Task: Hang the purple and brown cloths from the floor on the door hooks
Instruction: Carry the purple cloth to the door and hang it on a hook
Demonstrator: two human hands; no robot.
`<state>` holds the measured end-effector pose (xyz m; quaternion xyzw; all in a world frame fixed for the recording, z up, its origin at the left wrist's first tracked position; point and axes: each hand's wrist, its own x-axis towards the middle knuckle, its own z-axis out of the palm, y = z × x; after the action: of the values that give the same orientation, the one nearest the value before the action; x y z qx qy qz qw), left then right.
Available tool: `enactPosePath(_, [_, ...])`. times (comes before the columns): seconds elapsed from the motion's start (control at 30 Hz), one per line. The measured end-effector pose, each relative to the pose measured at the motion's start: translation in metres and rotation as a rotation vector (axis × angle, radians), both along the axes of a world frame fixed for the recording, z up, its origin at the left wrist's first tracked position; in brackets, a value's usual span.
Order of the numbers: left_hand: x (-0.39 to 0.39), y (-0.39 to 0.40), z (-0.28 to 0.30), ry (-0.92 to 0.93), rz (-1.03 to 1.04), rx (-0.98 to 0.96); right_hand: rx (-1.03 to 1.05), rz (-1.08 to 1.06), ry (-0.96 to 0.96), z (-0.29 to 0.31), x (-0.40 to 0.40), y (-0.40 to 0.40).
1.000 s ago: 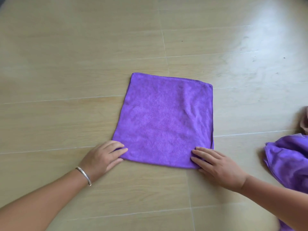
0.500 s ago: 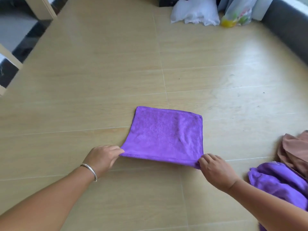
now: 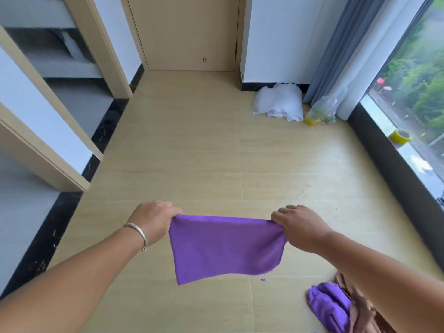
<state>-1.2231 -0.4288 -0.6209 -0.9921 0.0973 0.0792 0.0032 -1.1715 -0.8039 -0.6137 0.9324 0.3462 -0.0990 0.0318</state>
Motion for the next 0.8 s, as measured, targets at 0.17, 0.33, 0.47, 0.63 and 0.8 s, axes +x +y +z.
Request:
enactPosePath(0.17, [-0.001, 0.024, 0.177, -0.204, 0.097, -0.261, 0.102, 0.035, 0.029, 0.184, 0.008, 0.038])
enactPosePath(0.33, [0.004, 0.056, 0.353, -0.365, 0.218, -0.404, 0.303, -0.140, 0.027, 0.363, 0.012, 0.077])
enactPosePath(0.47, [0.015, 0.092, 0.464, -0.473, 0.254, -0.400, 0.408, -0.172, -0.146, 0.479, 0.023, 0.117])
enactPosePath(0.63, [0.034, 0.132, 0.548, -0.604, 0.152, -0.196, 0.433, -0.086, -0.366, 0.562, 0.051, 0.163])
enactPosePath(0.8, [0.079, 0.163, 0.598, -0.703, 0.187, -0.045, 0.391, -0.067, -0.434, 0.596, 0.107, 0.198])
